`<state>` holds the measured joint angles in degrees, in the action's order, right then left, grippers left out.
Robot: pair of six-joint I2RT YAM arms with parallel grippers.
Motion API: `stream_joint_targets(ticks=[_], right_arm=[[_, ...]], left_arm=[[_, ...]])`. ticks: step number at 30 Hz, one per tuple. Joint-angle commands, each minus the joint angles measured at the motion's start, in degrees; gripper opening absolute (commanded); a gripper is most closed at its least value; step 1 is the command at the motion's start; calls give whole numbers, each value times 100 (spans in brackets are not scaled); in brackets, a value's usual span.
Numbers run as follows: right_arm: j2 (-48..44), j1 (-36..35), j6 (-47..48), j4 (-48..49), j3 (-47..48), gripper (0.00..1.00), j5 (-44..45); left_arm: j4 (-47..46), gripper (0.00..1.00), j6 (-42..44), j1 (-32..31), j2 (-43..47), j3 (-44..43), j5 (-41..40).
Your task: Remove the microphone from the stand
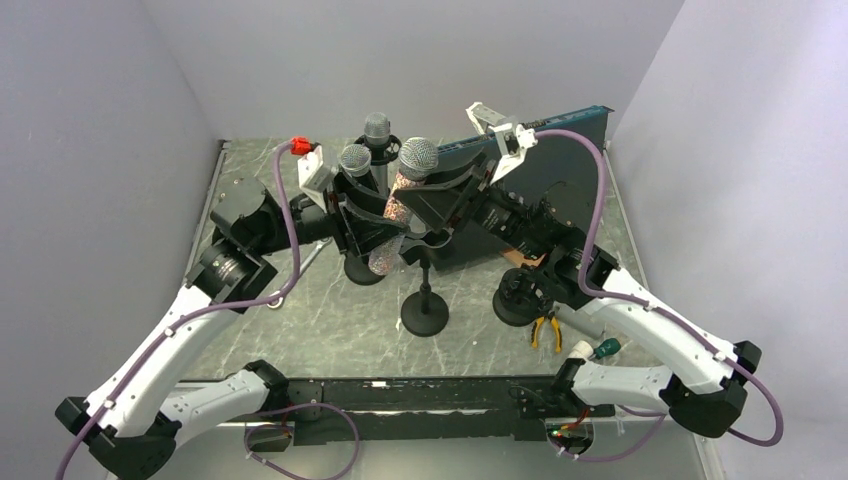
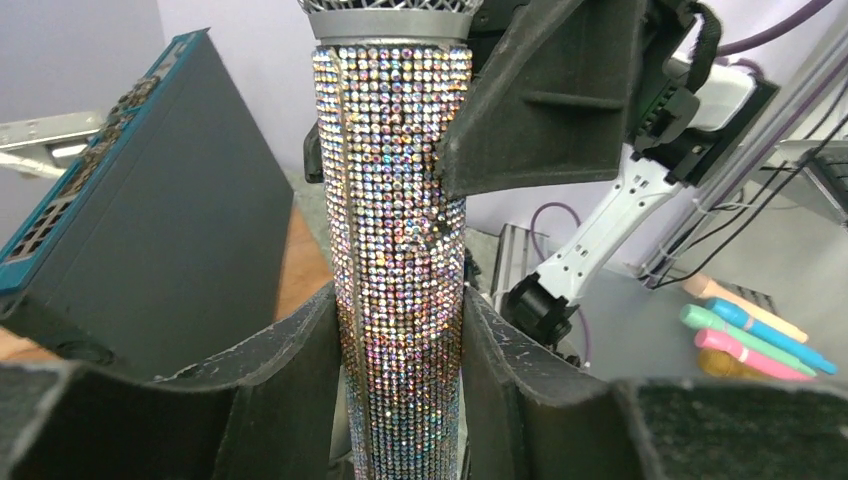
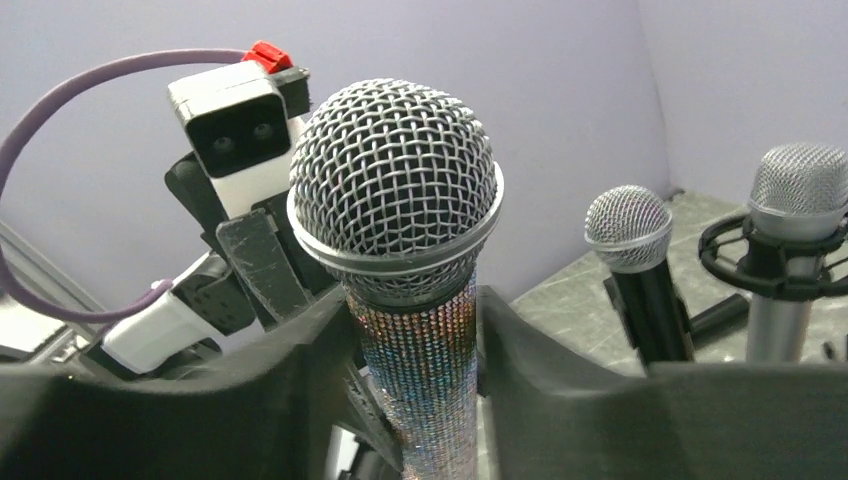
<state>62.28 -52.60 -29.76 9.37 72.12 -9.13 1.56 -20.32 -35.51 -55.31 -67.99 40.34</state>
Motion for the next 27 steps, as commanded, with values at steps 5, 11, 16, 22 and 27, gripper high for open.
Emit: stream_joint_targets(ticks=[5, 11, 16, 22, 27], right_arm=[[-273, -25, 303, -455, 172, 98, 938], [-724, -29, 834, -812, 38, 99, 1726], [-966, -22, 1059, -910, -108, 99, 2083], [-1027, -22, 1206, -1040, -159, 99, 2179], [-1087, -29, 1187, -1223, -242, 99, 2118]], left_arm=[[1604, 0, 1326, -26, 654, -500, -2055], [2388, 0, 1953, -24, 937, -675, -5363], [1898, 0, 2598, 41, 1126, -86, -7536], [1711, 0, 2154, 1120, 580, 345, -8080], [1565, 0, 621, 2713, 77, 658, -6712]])
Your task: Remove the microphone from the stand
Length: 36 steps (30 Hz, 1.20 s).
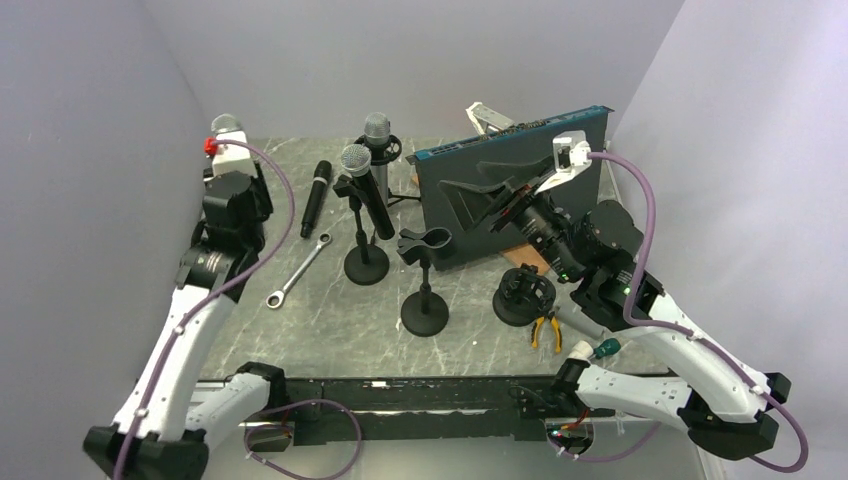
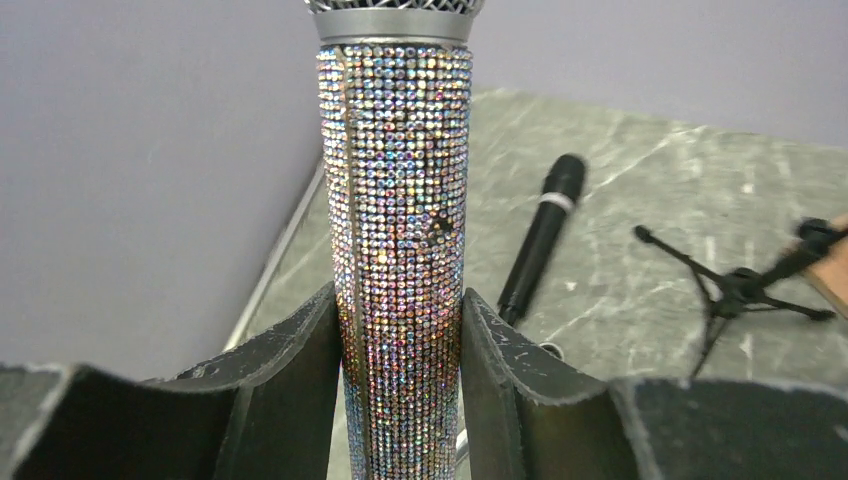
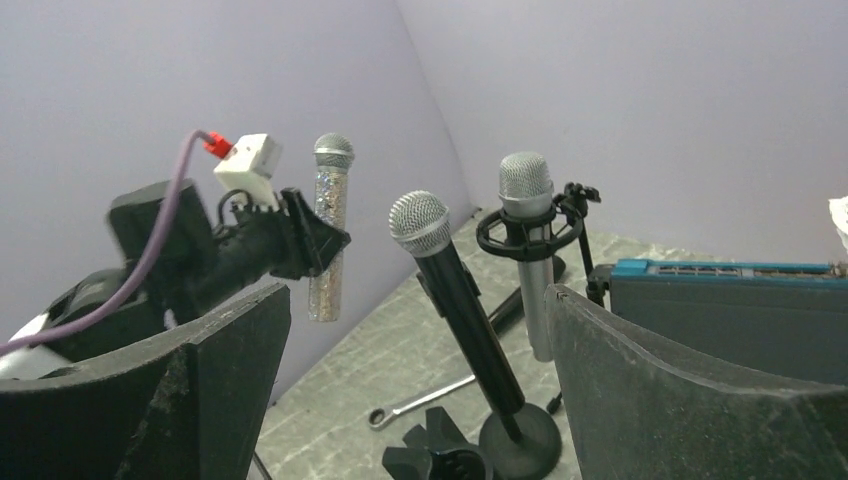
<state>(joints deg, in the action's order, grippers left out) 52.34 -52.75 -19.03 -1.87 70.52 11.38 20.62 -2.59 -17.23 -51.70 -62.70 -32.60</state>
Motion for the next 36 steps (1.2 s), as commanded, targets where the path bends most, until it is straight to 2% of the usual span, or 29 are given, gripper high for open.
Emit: stream_joint_targets(ticks=[1, 5, 6, 10, 11, 13, 16, 18, 21, 24, 31, 36], right_arm=[[-111, -5, 104, -103, -121, 99, 79], [-197, -10, 123, -200, -187, 99, 146], [-212, -10, 141, -224, -188, 99, 150], [-229, -1, 130, -332, -194, 99, 198], [-233, 0, 129, -326, -215, 99, 197], [-223, -4, 100, -303, -261, 99, 210], [-168, 2, 57, -317, -194, 99, 136], [-154, 4, 33, -354, -135, 99, 64], [-195, 3, -16, -409, -137, 99, 51], [-278, -3, -85, -415, -206, 99, 51], [-393, 6, -130, -446, -190, 99, 36], [-481, 3, -230, -436, -316, 99, 49]], left_arm=[[-470, 0, -1209, 1125, -501, 147, 814], [-786, 0, -1490, 2284, -1856, -148, 1965], [-589, 0, -1710, 2615, -2274, -349, 2579], [-308, 0, -1515, 3491, -3986, -1123, 4834], [-92, 0, -1396, 3589, -4395, -1404, 5259], [138, 0, -1172, 3617, -4965, -1739, 5570], [-207, 0, -1145, 3636, -5371, -1608, 6340], [-267, 3, -1059, 3609, -5507, -1610, 6492], [-305, 11, -915, 3613, -5738, -1592, 6553], [-161, 15, -837, 3575, -6029, -1718, 6724], [223, 24, -537, 3364, -6377, -1933, 6429], [338, 37, -374, 3172, -6409, -1956, 6281]])
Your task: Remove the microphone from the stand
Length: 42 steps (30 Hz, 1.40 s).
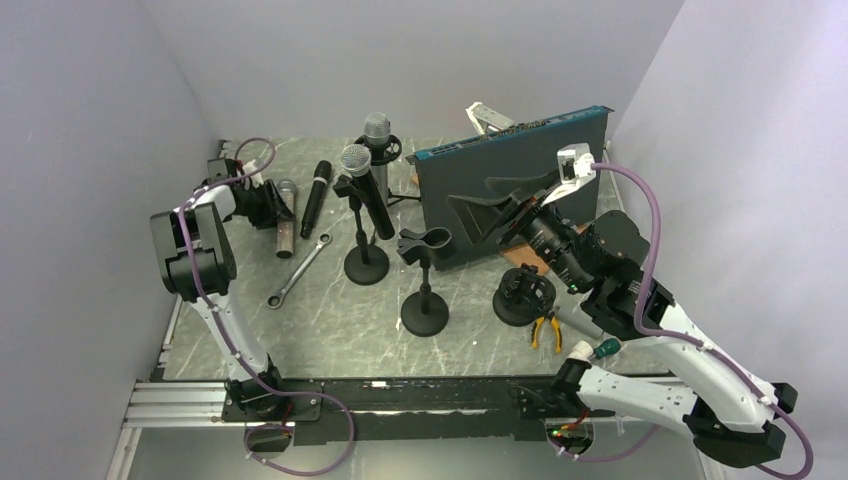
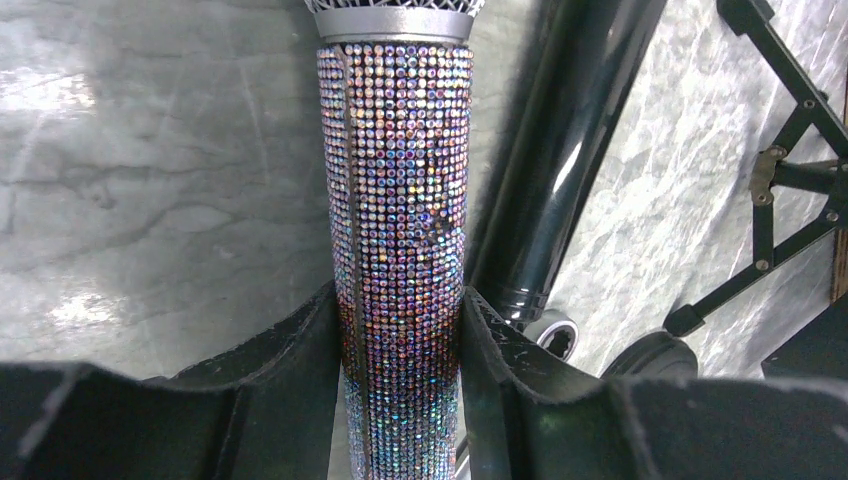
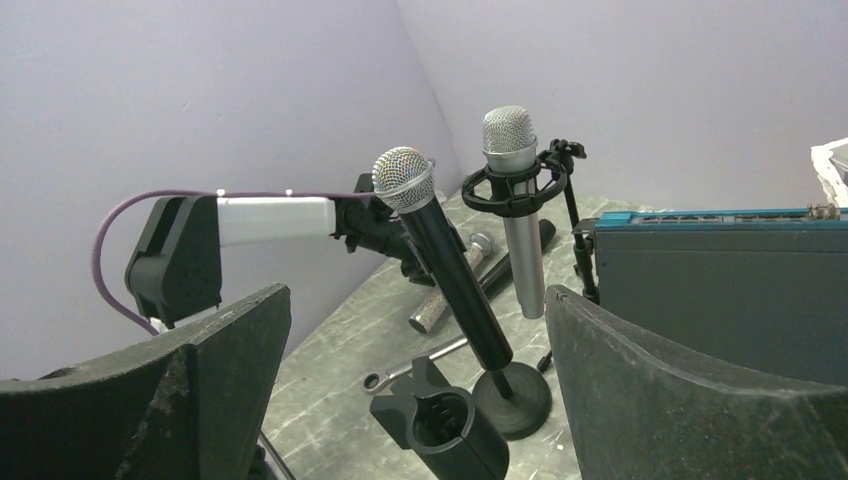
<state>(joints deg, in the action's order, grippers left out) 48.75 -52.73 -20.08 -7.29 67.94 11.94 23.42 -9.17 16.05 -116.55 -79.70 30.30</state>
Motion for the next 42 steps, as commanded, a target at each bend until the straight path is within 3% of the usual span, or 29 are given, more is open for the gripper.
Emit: stream_joint_targets(ticks=[1, 14, 25, 36, 42], right_arm=[[-119, 0, -116, 98, -61, 99, -8], [-249, -3, 57, -341, 40, 99, 442], [-279, -1, -96, -1054, -103, 100, 363], [-219, 0, -303, -1563, -344, 100, -285], [19, 0, -320, -1599, -277, 100, -599]], left_arm=[[101, 38, 319, -208, 61, -271, -58], [186, 59, 267, -279, 136, -271, -238], [200, 61, 146, -296, 472, -248, -189], [-173, 65, -204, -296, 1795, 347, 93], [-304, 69, -537, -296, 3412, 1056, -17]])
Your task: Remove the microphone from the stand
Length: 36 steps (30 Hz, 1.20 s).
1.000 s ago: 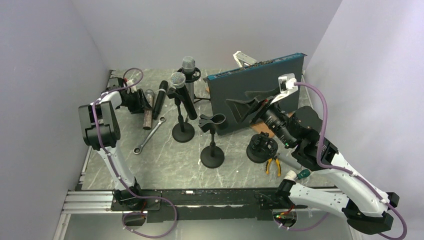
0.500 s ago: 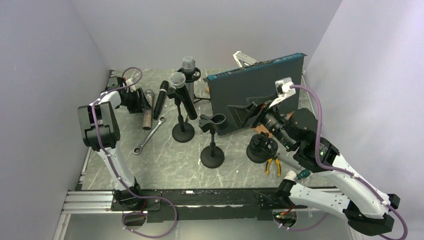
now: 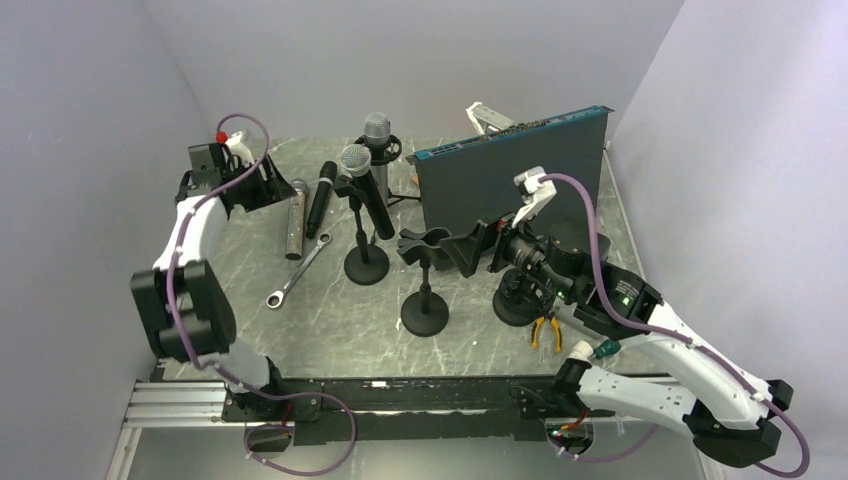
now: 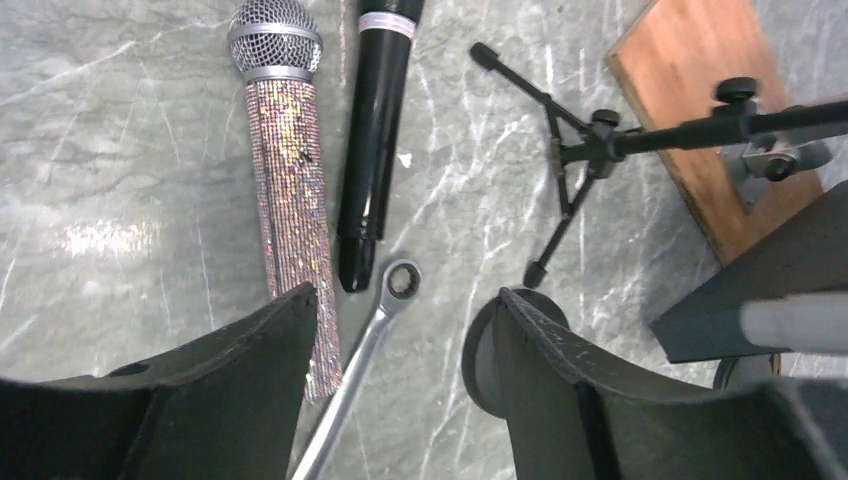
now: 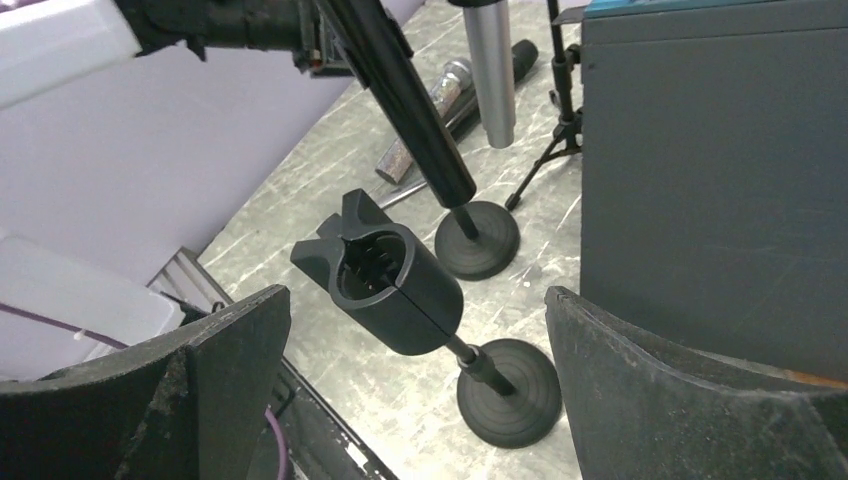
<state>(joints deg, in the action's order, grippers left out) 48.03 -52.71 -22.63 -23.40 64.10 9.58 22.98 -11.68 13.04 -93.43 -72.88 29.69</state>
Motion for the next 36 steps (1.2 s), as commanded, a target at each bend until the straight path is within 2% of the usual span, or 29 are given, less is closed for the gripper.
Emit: stream_joint_targets(ticks=[1, 3, 5, 9, 15, 18, 22, 27, 30, 33, 36], right_arm=[[132, -3, -66, 14, 118, 100, -423], [223, -4, -38, -69, 181, 100, -461], [262, -3, -2, -128, 197, 100, -414], [251, 13, 61, -46, 113, 100, -363], [330, 21, 51, 127, 84, 100, -474], [341, 26, 27, 171, 105, 99, -471], [323, 29, 5, 223, 108, 98, -460], [391, 26, -4, 224, 160, 97, -414], [459, 24, -5, 257, 212, 94, -428], [554, 24, 41, 275, 274, 87, -465], [619, 29, 114, 290, 307, 73, -467]], left_arm=[[-325, 70, -357, -1, 1473, 525, 53], [-465, 72, -501, 5, 2241, 837, 40], [-775, 70, -641, -60, 3076, 1321, 17], [-1152, 72, -783, -610, 4505, 1979, -85], [-1911, 74, -925, -1846, 5577, 2519, 419], [-2664, 74, -1047, -2346, 5944, 2839, 663], [-3484, 77, -1363, -3110, 5675, 2862, 1158], [-2846, 78, -477, -4869, 4979, 2215, 122], [-2736, 76, -131, -5562, 4663, 2037, -488], [-2672, 73, 46, -5893, 4409, 1838, -770], [-2734, 70, 130, -6028, 4329, 1818, -957]])
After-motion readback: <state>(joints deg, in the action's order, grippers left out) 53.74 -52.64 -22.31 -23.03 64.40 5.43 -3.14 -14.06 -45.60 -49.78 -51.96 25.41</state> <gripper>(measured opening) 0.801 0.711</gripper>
